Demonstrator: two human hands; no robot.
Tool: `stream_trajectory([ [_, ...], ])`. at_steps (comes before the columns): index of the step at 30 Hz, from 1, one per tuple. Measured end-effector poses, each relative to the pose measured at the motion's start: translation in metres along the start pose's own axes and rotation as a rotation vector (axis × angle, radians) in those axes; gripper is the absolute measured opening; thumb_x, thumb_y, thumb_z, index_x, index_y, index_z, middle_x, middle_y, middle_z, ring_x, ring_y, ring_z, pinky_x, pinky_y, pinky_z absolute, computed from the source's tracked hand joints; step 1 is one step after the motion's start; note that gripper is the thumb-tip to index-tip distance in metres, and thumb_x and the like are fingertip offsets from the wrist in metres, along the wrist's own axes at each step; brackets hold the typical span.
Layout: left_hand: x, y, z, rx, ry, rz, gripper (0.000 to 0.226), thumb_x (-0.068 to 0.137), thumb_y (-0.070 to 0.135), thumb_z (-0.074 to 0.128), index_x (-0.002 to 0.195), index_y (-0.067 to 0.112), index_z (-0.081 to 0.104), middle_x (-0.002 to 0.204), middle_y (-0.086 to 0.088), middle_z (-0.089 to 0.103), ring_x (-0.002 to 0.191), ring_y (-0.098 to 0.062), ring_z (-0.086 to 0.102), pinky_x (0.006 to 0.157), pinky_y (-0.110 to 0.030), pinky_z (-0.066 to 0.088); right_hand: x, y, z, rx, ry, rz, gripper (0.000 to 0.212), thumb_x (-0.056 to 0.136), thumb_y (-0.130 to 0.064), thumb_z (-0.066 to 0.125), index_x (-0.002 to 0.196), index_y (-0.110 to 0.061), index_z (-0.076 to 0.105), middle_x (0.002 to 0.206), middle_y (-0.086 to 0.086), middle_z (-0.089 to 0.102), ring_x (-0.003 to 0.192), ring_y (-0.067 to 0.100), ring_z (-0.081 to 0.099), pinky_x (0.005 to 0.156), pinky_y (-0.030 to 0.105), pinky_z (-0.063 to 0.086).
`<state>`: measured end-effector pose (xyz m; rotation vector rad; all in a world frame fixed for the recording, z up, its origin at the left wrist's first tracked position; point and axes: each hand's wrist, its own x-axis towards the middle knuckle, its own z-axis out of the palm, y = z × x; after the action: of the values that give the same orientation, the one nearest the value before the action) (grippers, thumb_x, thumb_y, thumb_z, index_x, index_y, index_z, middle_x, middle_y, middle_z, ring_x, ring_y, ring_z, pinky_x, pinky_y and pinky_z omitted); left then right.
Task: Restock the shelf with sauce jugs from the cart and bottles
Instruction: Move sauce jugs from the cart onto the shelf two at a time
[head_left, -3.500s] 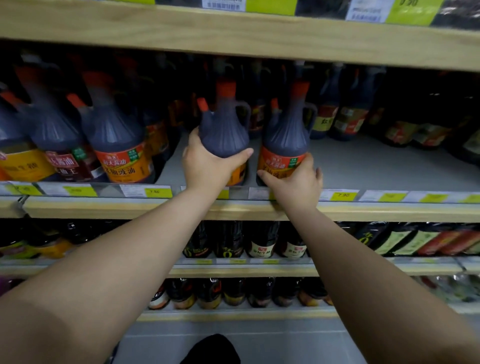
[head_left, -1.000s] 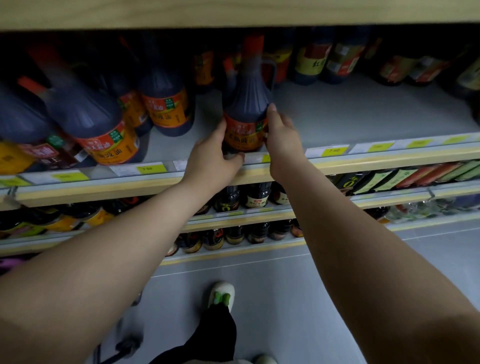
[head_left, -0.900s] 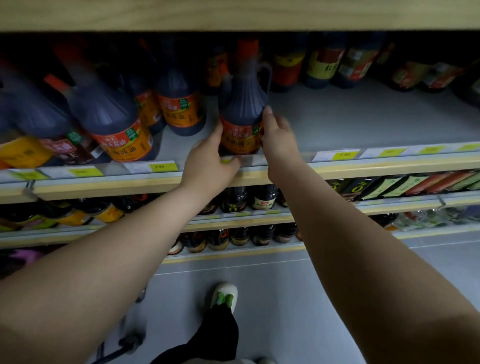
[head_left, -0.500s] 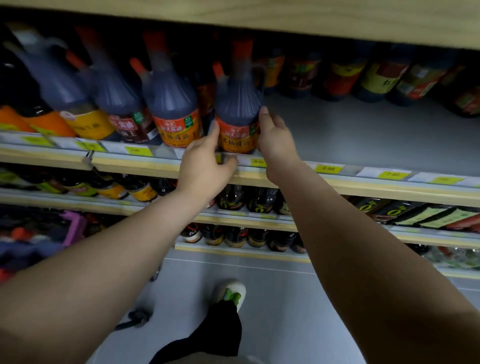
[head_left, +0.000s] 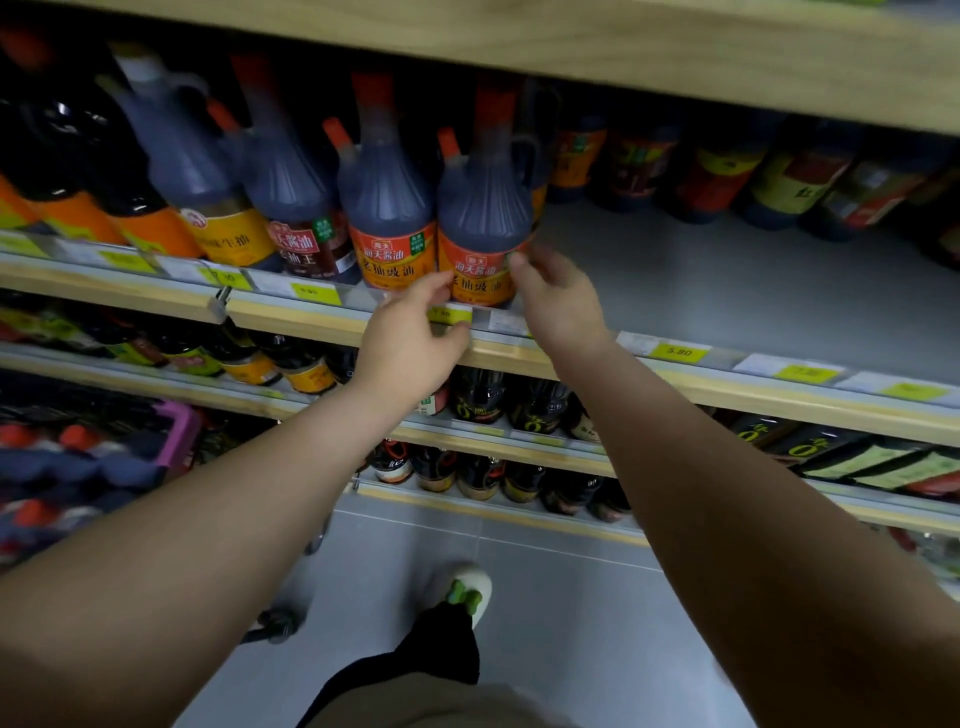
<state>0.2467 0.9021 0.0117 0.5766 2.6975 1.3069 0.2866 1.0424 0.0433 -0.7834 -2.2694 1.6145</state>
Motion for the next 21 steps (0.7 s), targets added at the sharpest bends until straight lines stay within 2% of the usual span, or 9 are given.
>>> stream_trajectory([
  [2, -0.014, 0.006, -0.002, -0.037, -0.024, -0.028, 0.049, 0.086, 0.027, 0.065, 0.133, 0.021, 0.052, 0.12, 0.004, 0.063, 0.115, -0.014, 0.056, 0.097, -0.026, 0.044, -0.02, 0.005, -0.008, -0.075, -0.001, -0.009, 0.042, 0.096, -0.032, 0.055, 0.132, -0.011, 0.054, 0.124, 0.004, 0.06, 0.114, 0.015, 0.054, 0.087, 0.025, 0.039],
  [5, -0.046, 0.011, -0.008, -0.067, -0.059, -0.05, 0.04, 0.087, 0.028, 0.065, 0.126, 0.022, 0.057, 0.112, 0.007, 0.063, 0.1, -0.016, 0.063, 0.073, -0.009, 0.046, -0.058, 0.013, -0.02, -0.136, -0.039, -0.061, 0.042, 0.094, -0.028, 0.058, 0.134, -0.015, 0.053, 0.127, 0.004, 0.06, 0.116, 0.017, 0.054, 0.089, 0.026, 0.042],
  [6, -0.061, 0.011, -0.01, -0.067, -0.059, -0.051, 0.037, 0.088, 0.027, 0.065, 0.124, 0.021, 0.058, 0.11, 0.007, 0.064, 0.1, -0.015, 0.063, 0.073, -0.008, 0.045, -0.073, 0.016, -0.024, -0.164, -0.064, -0.084, 0.041, 0.094, -0.028, 0.058, 0.133, -0.015, 0.054, 0.125, 0.004, 0.061, 0.113, 0.017, 0.056, 0.089, 0.028, 0.045],
  [8, -0.088, 0.01, -0.015, -0.073, -0.054, -0.072, 0.033, 0.087, 0.027, 0.065, 0.119, 0.022, 0.061, 0.104, 0.009, 0.065, 0.104, -0.012, 0.061, 0.086, -0.02, 0.046, -0.099, 0.02, -0.029, -0.18, -0.112, -0.086, 0.038, 0.094, -0.027, 0.058, 0.13, -0.015, 0.057, 0.116, 0.002, 0.063, 0.096, 0.015, 0.058, 0.082, 0.027, 0.046],
  [9, -0.107, 0.01, -0.02, -0.088, -0.049, -0.095, 0.031, 0.087, 0.026, 0.066, 0.117, 0.023, 0.062, 0.101, 0.01, 0.066, 0.103, -0.011, 0.061, 0.089, -0.025, 0.045, -0.116, 0.022, -0.03, -0.173, -0.14, -0.091, 0.036, 0.094, -0.026, 0.058, 0.127, -0.014, 0.058, 0.113, 0.001, 0.063, 0.092, 0.013, 0.058, 0.079, 0.026, 0.046],
  [13, -0.174, 0.005, -0.043, -0.155, -0.023, -0.167, 0.021, 0.086, 0.02, 0.065, 0.106, 0.024, 0.063, 0.093, 0.009, 0.069, 0.098, -0.01, 0.063, 0.089, -0.026, 0.046, -0.165, 0.02, -0.025, -0.103, -0.225, -0.084, 0.031, 0.092, -0.021, 0.061, 0.121, -0.01, 0.063, 0.109, 0.0, 0.063, 0.102, 0.015, 0.06, 0.089, 0.027, 0.047],
  [17, -0.228, -0.004, -0.08, -0.217, 0.042, -0.247, 0.02, 0.085, 0.013, 0.064, 0.101, 0.026, 0.065, 0.087, 0.009, 0.071, 0.091, -0.012, 0.066, 0.088, -0.032, 0.051, -0.205, 0.006, -0.011, -0.129, -0.329, -0.117, 0.025, 0.091, -0.024, 0.062, 0.115, -0.015, 0.065, 0.107, -0.001, 0.066, 0.1, 0.012, 0.061, 0.083, 0.022, 0.044],
  [21, -0.269, -0.013, -0.124, -0.222, 0.136, -0.259, 0.022, 0.085, 0.012, 0.065, 0.092, 0.033, 0.062, 0.086, 0.008, 0.071, 0.085, -0.009, 0.065, 0.082, -0.026, 0.048, -0.24, -0.015, 0.013, -0.13, -0.419, -0.173, 0.026, 0.092, -0.026, 0.062, 0.115, -0.014, 0.066, 0.103, -0.003, 0.066, 0.099, 0.013, 0.061, 0.083, 0.024, 0.047],
])
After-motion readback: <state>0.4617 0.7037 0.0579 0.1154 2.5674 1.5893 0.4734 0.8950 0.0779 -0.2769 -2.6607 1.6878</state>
